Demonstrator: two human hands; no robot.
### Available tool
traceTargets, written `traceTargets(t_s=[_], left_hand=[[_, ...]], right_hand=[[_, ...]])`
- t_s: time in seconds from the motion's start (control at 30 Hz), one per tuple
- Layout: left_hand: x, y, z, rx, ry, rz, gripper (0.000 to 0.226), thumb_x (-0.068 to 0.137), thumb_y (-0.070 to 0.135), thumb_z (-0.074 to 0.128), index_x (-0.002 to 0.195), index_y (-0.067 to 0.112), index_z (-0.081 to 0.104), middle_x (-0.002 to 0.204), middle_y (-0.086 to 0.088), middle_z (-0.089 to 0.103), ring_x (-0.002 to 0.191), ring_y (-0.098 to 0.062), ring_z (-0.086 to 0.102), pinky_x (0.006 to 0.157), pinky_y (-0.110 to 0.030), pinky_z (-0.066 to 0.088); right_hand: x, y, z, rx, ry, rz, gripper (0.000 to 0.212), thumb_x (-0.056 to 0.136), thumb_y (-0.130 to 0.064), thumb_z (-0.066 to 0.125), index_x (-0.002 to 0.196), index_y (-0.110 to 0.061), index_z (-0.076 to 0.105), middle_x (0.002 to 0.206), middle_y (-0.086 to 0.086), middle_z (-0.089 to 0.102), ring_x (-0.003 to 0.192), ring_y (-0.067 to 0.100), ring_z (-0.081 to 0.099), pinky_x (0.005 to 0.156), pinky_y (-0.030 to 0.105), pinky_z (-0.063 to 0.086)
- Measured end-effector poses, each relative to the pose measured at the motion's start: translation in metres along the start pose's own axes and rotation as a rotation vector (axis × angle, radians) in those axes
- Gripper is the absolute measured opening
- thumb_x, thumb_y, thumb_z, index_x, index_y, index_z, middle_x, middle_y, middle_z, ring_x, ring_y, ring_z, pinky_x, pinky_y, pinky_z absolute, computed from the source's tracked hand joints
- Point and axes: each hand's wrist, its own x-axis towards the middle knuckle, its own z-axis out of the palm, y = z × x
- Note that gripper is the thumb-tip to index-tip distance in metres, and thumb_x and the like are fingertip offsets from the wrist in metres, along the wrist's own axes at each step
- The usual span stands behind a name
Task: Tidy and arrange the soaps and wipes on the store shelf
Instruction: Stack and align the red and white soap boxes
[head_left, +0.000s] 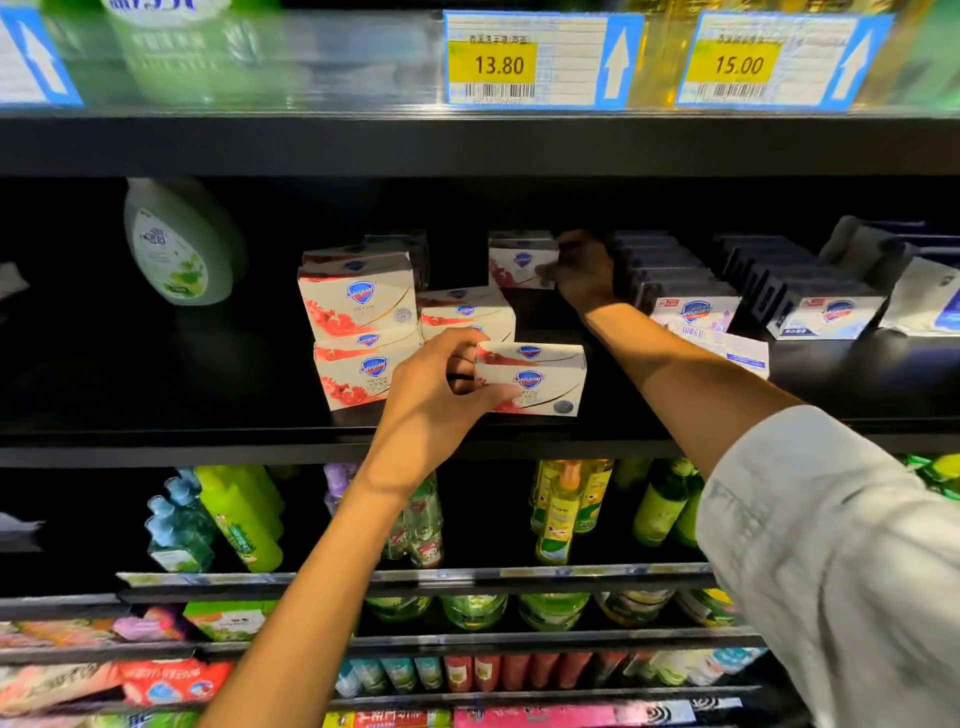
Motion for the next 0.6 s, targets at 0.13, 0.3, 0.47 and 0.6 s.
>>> traceTargets(t_s=[0.13,0.3,0.47,0.6], left_hand=[[-0.001,0.002,0.0,0.001,0.002,0.02,0.046,0.08,0.024,0.089,0.118,0.017,0.064,0.092,0.014,0.066,0.088,0.0,0.066,0.085,-0.026,0.06],[-0.002,0.002,-0.001,0.003,0.003,0.022,0.048,0.08,0.023,0.089,0.121,0.015,0.064,0.097,0.013,0.066,0.09,-0.002,0.066,0.084,-0.024,0.059],[-0.005,0.007,-0.002,-0.051,0.001,-0.013,0.05,0.082,0.021,0.087,0.125,0.015,0.063,0.106,0.015,0.069,0.097,0.006,0.065,0.078,-0.014,0.053],[-0.006,0.012,-0.001,-0.125,0.026,-0.045,0.05,0.083,0.014,0.086,0.127,0.014,0.063,0.106,0.014,0.069,0.095,0.01,0.066,0.076,-0.011,0.053]], right_hand=[[0.008,0.004,0.004,-0.022,0.001,-0.019,0.056,0.08,0.01,0.08,0.13,0.002,0.056,0.135,0.018,0.064,0.127,0.029,0.06,0.086,0.026,0.059],[0.012,0.01,0.006,-0.068,0.035,0.001,0.058,0.077,0.002,0.086,0.127,-0.006,0.057,0.133,0.013,0.065,0.125,0.027,0.062,0.103,0.039,0.055],[-0.002,0.006,0.0,-0.14,0.104,-0.01,0.059,0.074,-0.004,0.088,0.124,-0.006,0.056,0.126,0.009,0.066,0.115,0.02,0.062,0.094,0.023,0.047],[-0.033,-0.015,-0.013,-0.029,0.14,0.026,0.037,0.084,-0.011,0.082,0.115,-0.008,0.063,0.115,0.008,0.071,0.102,0.019,0.065,0.096,0.027,0.05]])
